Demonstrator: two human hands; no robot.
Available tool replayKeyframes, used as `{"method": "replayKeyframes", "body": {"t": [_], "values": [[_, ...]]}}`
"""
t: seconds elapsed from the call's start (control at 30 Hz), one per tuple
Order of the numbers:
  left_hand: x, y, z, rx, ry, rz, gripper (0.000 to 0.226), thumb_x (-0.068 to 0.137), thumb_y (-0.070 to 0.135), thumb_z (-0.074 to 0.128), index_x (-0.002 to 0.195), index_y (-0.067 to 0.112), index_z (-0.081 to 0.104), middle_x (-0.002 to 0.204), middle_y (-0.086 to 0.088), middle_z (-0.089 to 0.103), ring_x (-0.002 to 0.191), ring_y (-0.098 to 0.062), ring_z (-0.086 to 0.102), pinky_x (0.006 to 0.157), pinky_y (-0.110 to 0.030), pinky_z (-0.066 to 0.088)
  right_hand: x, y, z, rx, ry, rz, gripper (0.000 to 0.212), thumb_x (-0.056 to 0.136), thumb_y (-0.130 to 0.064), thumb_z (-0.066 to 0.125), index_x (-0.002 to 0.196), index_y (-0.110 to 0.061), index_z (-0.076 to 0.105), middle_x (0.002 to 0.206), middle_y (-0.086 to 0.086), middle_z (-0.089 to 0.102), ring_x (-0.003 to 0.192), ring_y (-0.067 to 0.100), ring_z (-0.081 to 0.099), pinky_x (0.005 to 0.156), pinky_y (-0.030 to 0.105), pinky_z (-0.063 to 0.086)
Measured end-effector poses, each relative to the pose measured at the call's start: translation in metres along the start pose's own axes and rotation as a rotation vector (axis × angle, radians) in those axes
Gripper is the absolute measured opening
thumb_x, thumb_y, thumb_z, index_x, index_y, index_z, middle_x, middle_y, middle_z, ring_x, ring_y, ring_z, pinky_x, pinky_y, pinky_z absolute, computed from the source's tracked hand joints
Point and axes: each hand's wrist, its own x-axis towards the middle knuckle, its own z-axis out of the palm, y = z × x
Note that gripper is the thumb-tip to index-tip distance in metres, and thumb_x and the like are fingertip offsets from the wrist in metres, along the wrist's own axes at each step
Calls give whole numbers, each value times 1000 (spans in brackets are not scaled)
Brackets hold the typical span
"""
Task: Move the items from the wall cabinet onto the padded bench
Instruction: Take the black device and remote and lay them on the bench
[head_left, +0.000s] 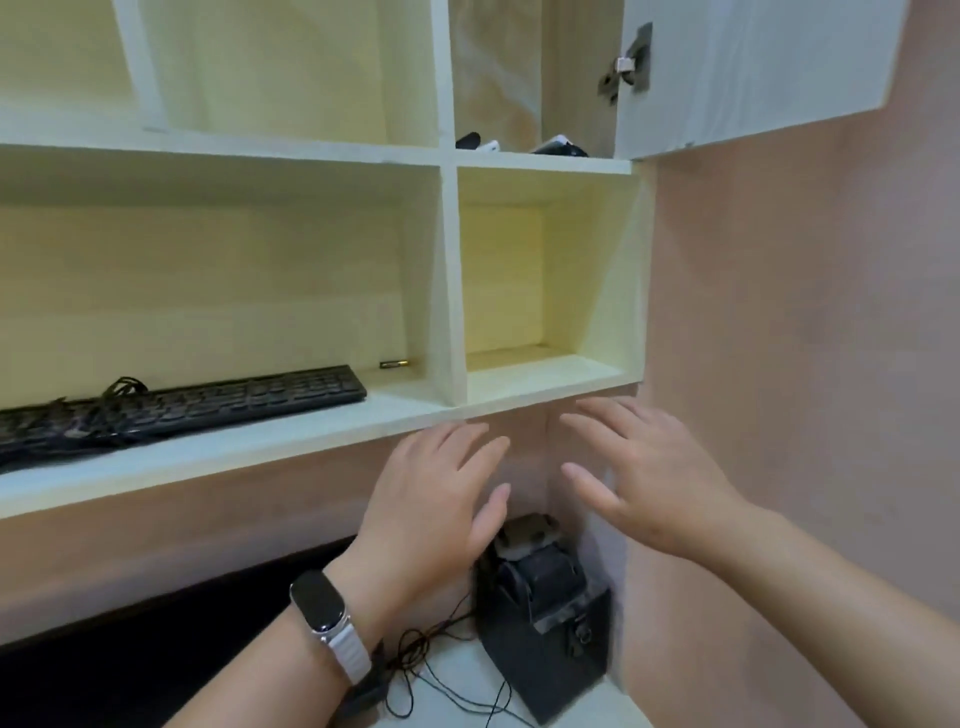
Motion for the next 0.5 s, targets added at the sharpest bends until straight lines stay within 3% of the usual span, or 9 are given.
{"method": "replayKeyframes", "body": {"t": [0.2, 0.37, 0.5], "values": [[88, -38, 6, 10, 160, 99, 38, 84, 37, 54, 111, 14, 68, 111, -5, 67, 102, -28, 61, 79, -38, 47, 76, 40, -6, -55, 112, 37, 53, 89, -50, 41, 121, -14, 65, 122, 9, 66, 107, 32, 62, 82, 43, 53], [153, -53, -12, 52, 246, 161, 40, 85, 37, 52, 114, 14, 67, 114, -7, 66, 105, -28, 59, 81, -38, 46, 128, 82, -28, 26, 219, 46, 53, 91, -50, 40, 125, -15, 61, 125, 6, 62, 111, 31, 57, 90, 47, 50], [207, -59, -33, 174, 304, 234, 40, 87, 35, 54, 117, 11, 66, 114, -10, 65, 104, -31, 59, 80, -40, 50, 171, 114, -47, 99, 273, 25, 41, 93, -37, 54, 126, -14, 59, 127, 4, 58, 117, 29, 52, 94, 44, 46]]}}
